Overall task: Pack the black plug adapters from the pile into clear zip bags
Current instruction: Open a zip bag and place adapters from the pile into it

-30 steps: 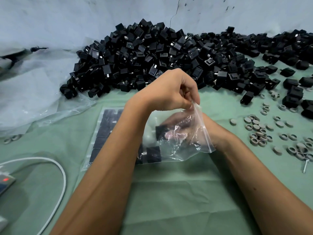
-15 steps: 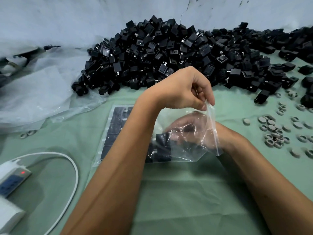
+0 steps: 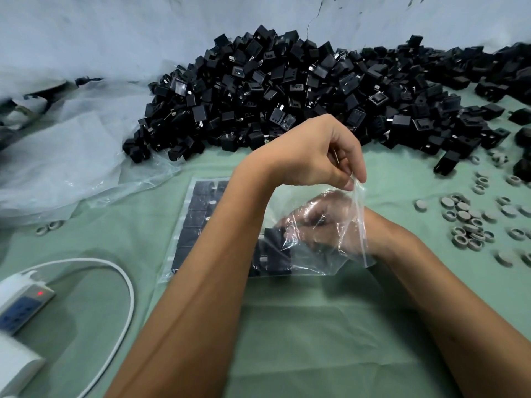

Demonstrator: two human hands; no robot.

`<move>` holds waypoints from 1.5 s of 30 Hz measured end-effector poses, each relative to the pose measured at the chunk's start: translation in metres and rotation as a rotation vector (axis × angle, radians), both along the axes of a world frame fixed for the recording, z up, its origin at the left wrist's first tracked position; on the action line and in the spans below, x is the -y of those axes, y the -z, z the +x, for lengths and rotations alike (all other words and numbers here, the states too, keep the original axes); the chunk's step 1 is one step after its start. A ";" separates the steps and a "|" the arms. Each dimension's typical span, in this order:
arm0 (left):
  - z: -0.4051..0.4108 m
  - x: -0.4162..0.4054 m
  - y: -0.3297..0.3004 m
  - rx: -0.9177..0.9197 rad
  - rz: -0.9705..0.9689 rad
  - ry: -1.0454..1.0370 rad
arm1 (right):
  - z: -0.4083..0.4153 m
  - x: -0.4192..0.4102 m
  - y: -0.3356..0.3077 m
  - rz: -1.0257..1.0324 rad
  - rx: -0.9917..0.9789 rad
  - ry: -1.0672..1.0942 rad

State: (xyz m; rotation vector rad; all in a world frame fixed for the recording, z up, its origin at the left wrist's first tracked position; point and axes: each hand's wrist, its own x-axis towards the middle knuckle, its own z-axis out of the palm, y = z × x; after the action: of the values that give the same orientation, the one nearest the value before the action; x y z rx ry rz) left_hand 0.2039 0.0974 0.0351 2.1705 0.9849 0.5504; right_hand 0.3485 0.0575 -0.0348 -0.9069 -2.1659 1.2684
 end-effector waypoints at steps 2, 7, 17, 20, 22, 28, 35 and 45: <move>0.000 0.000 0.000 0.001 0.000 0.004 | 0.002 0.001 0.001 -0.080 -0.052 -0.005; -0.001 -0.002 0.001 0.008 -0.002 0.012 | 0.007 -0.002 0.002 -0.076 0.066 -0.051; -0.001 -0.004 0.003 -0.009 -0.006 0.025 | 0.011 -0.005 0.004 -0.006 0.119 -0.005; -0.006 -0.007 0.007 -0.016 0.004 -0.003 | 0.028 -0.013 -0.001 -0.096 0.075 0.013; -0.010 -0.011 0.012 -0.041 -0.011 -0.031 | 0.042 -0.019 -0.002 -0.126 0.081 0.056; -0.017 -0.015 0.026 -0.106 -0.106 -0.066 | 0.059 -0.053 0.012 -0.049 0.005 0.630; -0.016 -0.013 0.025 -0.122 -0.125 -0.092 | 0.030 -0.113 0.010 0.530 0.387 0.630; -0.018 -0.012 0.024 -0.130 -0.119 -0.101 | 0.016 -0.136 0.017 0.477 0.323 0.499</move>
State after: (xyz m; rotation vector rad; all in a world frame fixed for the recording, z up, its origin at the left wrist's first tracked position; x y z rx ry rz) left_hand 0.1863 0.1099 0.0113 2.0802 1.1725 0.3901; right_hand 0.3644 0.1939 -0.0518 -1.3849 -2.1328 0.3653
